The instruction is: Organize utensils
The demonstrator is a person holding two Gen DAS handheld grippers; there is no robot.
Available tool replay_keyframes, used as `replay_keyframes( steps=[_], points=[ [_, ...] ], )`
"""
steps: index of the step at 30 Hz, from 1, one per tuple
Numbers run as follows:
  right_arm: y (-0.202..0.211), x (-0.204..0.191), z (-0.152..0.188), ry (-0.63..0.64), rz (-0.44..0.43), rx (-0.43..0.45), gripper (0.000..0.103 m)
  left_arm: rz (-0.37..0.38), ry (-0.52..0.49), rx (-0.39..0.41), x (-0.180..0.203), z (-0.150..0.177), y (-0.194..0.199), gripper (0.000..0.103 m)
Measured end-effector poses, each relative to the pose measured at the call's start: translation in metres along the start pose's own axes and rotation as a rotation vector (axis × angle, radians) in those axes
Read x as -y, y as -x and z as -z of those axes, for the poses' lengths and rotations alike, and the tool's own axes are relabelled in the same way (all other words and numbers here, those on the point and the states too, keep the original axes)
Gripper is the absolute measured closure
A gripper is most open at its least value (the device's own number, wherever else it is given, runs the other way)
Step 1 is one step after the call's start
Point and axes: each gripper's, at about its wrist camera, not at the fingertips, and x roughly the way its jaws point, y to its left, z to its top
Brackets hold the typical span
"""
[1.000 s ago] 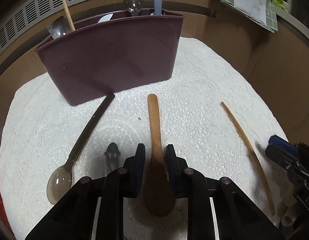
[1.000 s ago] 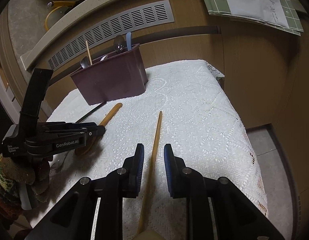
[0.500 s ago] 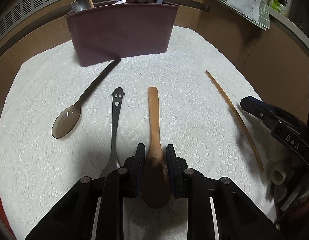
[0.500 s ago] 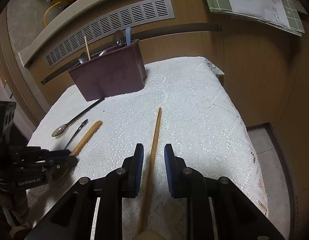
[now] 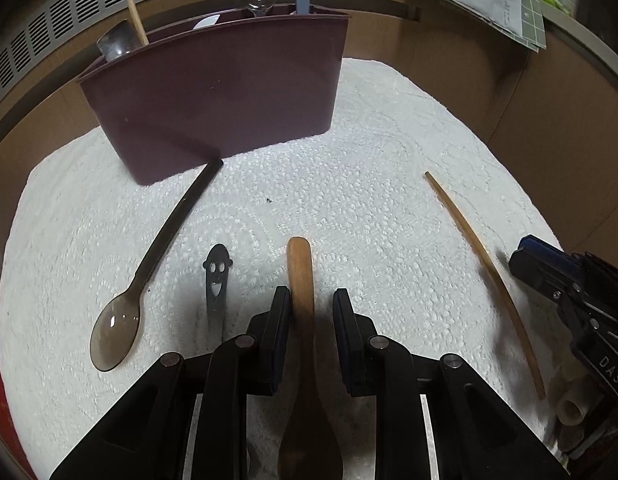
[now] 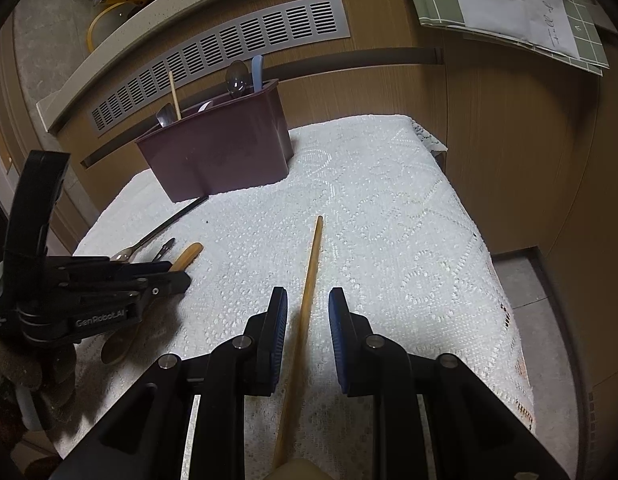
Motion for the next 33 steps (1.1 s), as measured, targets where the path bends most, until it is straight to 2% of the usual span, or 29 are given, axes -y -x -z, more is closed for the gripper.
replay_keyframes(
  steps=[7, 13, 14, 16, 18, 22, 26, 33],
  points=[
    [0.001, 0.001, 0.0, -0.002, -0.003, 0.001, 0.083, 0.018, 0.005, -0.001, -0.003, -0.001, -0.001, 0.08],
    [-0.002, 0.001, -0.001, -0.003, 0.001, -0.021, 0.083, 0.037, 0.014, 0.035, -0.007, 0.008, 0.005, 0.081],
    [-0.004, 0.001, -0.001, -0.003, 0.0, -0.029, 0.083, 0.054, 0.032, 0.04, -0.009, 0.009, 0.007, 0.082],
    [-0.006, 0.0, -0.003, 0.004, -0.002, -0.045, 0.083, 0.1, 0.075, 0.047, -0.017, 0.013, 0.013, 0.092],
    [-0.005, -0.003, -0.006, 0.026, 0.004, -0.052, 0.083, 0.133, 0.11, 0.084, -0.023, 0.019, 0.028, 0.092],
    [-0.002, -0.013, -0.019, 0.116, 0.055, -0.046, 0.083, 0.148, 0.161, 0.214, -0.038, 0.035, 0.074, 0.092],
    [-0.024, -0.013, -0.035, 0.108, 0.035, -0.149, 0.083, 0.151, 0.188, 0.296, -0.049, 0.044, 0.107, 0.092],
    [-0.068, -0.018, -0.047, 0.082, 0.125, -0.254, 0.083, 0.16, 0.223, 0.34, -0.063, 0.053, 0.123, 0.092]
  ],
)
